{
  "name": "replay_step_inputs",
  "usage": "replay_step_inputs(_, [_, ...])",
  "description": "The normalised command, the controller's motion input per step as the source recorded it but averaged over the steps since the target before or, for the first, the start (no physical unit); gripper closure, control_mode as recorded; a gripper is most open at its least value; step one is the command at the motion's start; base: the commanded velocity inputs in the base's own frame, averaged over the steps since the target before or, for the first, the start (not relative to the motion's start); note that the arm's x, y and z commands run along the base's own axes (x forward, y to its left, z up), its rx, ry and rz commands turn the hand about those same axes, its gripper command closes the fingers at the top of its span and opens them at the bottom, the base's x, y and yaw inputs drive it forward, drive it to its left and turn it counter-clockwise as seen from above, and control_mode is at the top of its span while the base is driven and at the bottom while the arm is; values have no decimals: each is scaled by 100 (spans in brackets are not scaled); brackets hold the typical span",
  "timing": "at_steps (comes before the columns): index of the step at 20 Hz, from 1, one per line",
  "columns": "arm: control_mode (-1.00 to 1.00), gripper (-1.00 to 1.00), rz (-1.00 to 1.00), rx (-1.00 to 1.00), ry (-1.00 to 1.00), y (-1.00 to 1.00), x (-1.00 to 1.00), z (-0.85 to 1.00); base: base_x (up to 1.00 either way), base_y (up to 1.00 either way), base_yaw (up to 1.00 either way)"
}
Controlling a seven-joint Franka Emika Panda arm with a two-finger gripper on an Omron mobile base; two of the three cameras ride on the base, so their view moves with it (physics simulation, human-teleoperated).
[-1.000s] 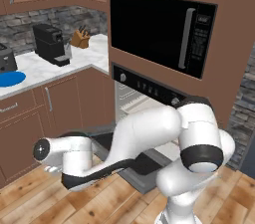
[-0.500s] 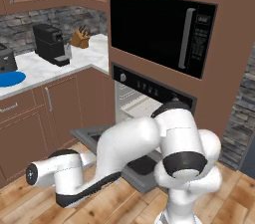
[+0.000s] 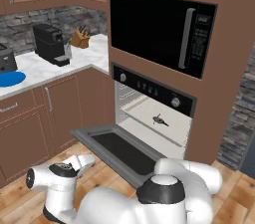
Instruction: Place the fish on the rack of the oven, and slide the rack back inside. Close the oven door.
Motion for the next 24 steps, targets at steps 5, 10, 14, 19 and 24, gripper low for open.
replay_step_inputs(5, [-100, -100, 0, -8, 17, -55, 6, 0, 0, 0, 0])
replay_step_inputs(10, [-100, -100, 0, -19, 24, -7, -1, 0, 0, 0, 0])
replay_step_inputs(14, [-100, -100, 5, -22, 23, -18, 0, 0, 0, 0, 0])
replay_step_inputs(19, [-100, -100, 11, -23, 27, -13, 4, -22, 0, 0, 0])
replay_step_inputs(24, [-100, -100, 22, -21, 22, -15, 9, -38, 0, 0, 0])
